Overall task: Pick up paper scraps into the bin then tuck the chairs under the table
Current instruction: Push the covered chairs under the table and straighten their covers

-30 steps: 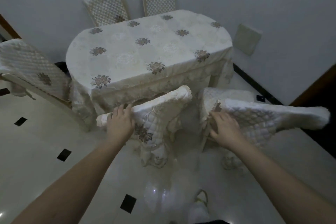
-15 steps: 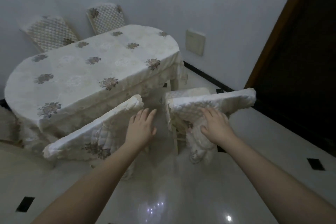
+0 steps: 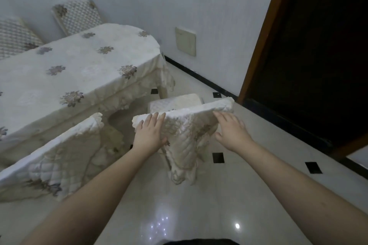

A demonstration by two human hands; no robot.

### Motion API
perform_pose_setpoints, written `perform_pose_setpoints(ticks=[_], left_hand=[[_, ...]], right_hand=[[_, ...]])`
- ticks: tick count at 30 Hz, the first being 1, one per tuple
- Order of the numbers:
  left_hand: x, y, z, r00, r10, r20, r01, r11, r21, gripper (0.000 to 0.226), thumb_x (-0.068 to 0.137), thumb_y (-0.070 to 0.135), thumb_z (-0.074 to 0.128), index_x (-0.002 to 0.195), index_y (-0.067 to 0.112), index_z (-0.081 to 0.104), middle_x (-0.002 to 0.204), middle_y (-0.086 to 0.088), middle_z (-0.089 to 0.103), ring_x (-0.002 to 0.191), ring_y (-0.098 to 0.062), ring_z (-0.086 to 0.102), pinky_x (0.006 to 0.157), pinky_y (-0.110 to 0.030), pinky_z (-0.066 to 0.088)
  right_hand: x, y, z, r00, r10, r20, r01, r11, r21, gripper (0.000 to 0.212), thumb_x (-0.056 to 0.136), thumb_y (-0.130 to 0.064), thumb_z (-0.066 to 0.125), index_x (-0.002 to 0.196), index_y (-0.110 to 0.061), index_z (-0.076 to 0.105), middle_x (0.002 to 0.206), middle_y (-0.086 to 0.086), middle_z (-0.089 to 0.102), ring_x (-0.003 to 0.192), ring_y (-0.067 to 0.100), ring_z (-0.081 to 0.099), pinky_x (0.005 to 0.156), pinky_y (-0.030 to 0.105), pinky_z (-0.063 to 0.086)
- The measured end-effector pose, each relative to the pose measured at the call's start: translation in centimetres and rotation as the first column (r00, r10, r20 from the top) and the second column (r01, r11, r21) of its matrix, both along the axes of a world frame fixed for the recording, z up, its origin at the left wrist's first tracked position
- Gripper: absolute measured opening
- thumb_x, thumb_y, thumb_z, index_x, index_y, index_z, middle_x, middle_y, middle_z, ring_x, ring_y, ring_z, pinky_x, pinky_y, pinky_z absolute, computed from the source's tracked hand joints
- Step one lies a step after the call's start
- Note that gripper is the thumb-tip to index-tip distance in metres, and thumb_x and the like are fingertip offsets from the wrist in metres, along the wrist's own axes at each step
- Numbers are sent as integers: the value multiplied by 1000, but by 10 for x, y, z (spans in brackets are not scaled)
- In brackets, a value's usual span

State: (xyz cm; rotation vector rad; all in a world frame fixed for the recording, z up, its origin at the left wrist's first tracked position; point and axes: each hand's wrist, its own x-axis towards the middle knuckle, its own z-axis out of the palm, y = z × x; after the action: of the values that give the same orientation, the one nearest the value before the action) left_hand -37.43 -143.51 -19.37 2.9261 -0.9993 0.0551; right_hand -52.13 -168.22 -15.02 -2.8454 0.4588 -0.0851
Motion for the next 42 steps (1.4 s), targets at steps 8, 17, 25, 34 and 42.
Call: perform_pose_setpoints(ticks=[8, 17, 25, 34, 42], left_hand=[[53, -2, -14, 996, 59, -72, -52, 994, 92, 93, 81, 44, 67, 153, 24, 11, 157, -4, 23, 146, -26, 15, 117, -44, 13], [126, -23, -27, 968, -54, -247, 110, 969, 219, 45, 68, 50, 65, 111, 34, 62, 110, 7, 63, 109, -19, 58, 90, -35, 41], [134, -30, -30, 961, 12, -275, 67, 958, 277, 20, 78, 38, 57, 97, 32, 59, 91, 5, 67, 84, -22, 64, 69, -36, 54], [136, -29, -5, 957, 62, -282, 37, 942, 333, 13, 79, 35, 60, 91, 28, 62, 88, 2, 67, 79, -23, 65, 65, -32, 51], [106, -1, -5, 965, 135, -226, -53, 941, 336, 14, 82, 39, 60, 88, 27, 64, 85, 2, 69, 78, -22, 66, 65, -32, 52]], right_hand=[[81, -36, -20, 993, 35, -109, -51, 988, -147, 95, 76, -38, 72, 150, -25, 13, 155, 4, 22, 144, 25, 12, 116, 43, 2], [151, -63, -48, 954, 51, -295, -80, 993, -87, 64, 74, -36, 72, 131, -30, 46, 135, -3, 47, 127, 19, 38, 109, 38, 26], [164, -81, -56, 950, 145, -276, -168, 984, -62, 15, 78, -39, 58, 91, -38, 64, 87, -11, 66, 78, 14, 56, 66, 29, 41], [182, -85, -51, 914, 298, -276, -321, 946, -43, 22, 74, -28, 63, 95, -34, 66, 94, -7, 67, 86, 19, 60, 75, 28, 44], [196, -73, -43, 853, 471, -223, -492, 870, -45, 24, 74, -24, 59, 96, -32, 66, 96, -5, 68, 90, 21, 60, 70, 28, 31]])
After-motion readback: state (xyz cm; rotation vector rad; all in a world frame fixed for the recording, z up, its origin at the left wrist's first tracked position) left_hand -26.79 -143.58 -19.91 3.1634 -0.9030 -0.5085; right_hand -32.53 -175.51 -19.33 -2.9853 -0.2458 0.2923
